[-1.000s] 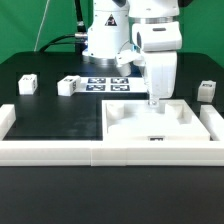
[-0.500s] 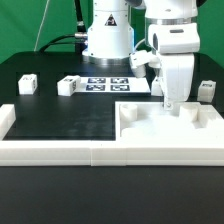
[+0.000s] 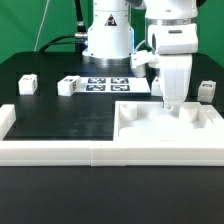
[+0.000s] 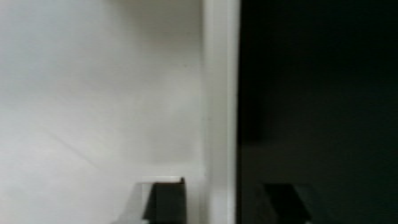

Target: Assemble one leg

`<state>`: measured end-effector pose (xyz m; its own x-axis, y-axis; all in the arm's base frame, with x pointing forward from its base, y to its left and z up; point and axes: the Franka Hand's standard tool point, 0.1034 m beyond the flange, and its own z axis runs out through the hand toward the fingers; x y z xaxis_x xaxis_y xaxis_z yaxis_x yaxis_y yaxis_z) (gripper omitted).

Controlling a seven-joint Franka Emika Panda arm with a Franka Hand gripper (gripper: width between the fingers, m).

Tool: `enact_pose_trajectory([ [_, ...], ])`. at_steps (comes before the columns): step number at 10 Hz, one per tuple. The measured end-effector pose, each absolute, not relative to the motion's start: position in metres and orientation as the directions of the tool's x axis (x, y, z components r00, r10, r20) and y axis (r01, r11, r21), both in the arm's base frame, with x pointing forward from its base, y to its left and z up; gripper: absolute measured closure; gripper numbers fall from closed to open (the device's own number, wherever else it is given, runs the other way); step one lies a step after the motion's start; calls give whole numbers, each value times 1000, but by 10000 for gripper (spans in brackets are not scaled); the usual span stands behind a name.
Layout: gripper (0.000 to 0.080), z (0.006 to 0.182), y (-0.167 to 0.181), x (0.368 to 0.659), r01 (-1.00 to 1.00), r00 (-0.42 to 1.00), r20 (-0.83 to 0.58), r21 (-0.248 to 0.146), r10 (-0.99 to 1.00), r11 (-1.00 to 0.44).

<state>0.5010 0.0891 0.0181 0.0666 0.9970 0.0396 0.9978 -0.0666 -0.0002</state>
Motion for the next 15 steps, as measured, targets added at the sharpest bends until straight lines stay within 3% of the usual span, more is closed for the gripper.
enact_pose_trajectory([
  [1, 489, 18, 89, 501, 998, 67, 40, 0, 997, -67],
  [2, 306, 18, 89, 501, 998, 67, 40, 0, 997, -67],
  [3, 306, 18, 89, 501, 998, 67, 40, -1, 997, -67],
  [4, 179, 18, 89, 501, 998, 67, 40, -1, 997, -67],
  [9, 150, 19, 89, 500, 997, 77, 40, 1, 996, -77],
  [13, 150, 45, 95, 463, 975, 224, 29, 2, 974, -224],
  [15, 150, 42, 93, 463, 966, 259, 28, -4, 965, -259],
])
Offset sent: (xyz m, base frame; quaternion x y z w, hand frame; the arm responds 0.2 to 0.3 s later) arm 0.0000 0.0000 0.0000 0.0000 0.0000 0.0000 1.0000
